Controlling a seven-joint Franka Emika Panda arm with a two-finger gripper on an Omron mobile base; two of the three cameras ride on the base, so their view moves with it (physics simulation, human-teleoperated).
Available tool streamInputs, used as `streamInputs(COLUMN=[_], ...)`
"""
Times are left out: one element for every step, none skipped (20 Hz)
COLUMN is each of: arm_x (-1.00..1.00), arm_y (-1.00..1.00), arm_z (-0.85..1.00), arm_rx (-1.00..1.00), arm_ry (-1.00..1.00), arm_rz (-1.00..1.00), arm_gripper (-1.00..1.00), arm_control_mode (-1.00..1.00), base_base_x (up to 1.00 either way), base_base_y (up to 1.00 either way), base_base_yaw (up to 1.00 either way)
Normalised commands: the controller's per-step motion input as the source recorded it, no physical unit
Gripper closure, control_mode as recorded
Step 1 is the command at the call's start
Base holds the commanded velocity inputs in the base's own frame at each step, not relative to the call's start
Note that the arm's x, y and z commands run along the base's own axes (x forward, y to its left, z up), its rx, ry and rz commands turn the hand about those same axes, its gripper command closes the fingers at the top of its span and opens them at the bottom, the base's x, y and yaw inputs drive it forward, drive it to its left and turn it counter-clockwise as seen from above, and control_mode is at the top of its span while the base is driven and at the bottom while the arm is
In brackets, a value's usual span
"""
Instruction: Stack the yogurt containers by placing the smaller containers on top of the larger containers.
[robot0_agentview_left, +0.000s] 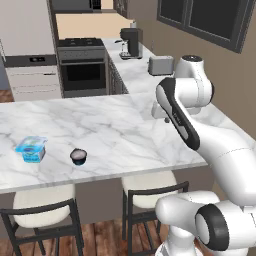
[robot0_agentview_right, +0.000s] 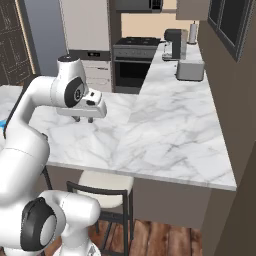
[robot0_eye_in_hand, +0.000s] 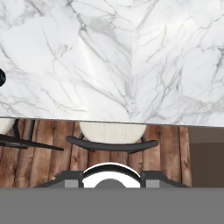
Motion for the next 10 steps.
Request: streamInputs(arm_x=[0.0,0.0,0.0,0.0,0.0,0.0,0.0,0.0,0.0,0.0], arm_y=[0.0,0.0,0.0,0.0,0.0,0.0,0.0,0.0,0.0,0.0], arm_z=[0.0,0.0,0.0,0.0,0.0,0.0,0.0,0.0,0.0,0.0], arm_rx=[0.0,0.0,0.0,0.0,0.0,0.0,0.0,0.0,0.0,0.0], arm_ry=[0.0,0.0,0.0,0.0,0.0,0.0,0.0,0.0,0.0,0.0], arm_rz=[0.0,0.0,0.0,0.0,0.0,0.0,0.0,0.0,0.0,0.0], arm_gripper=[-1.0,-1.0,-1.0,-1.0,-1.0,-1.0,-1.0,-1.0,-1.0,-1.0], arm_control_mode=[1.0,1.0,1.0,1.0,1.0,1.0,1.0,1.0,1.0,1.0], base_base_x=[0.0,0.0,0.0,0.0,0.0,0.0,0.0,0.0,0.0,0.0], base_base_y=[0.0,0.0,0.0,0.0,0.0,0.0,0.0,0.0,0.11,0.24], base_base_yaw=[0.0,0.0,0.0,0.0,0.0,0.0,0.0,0.0,0.0,0.0])
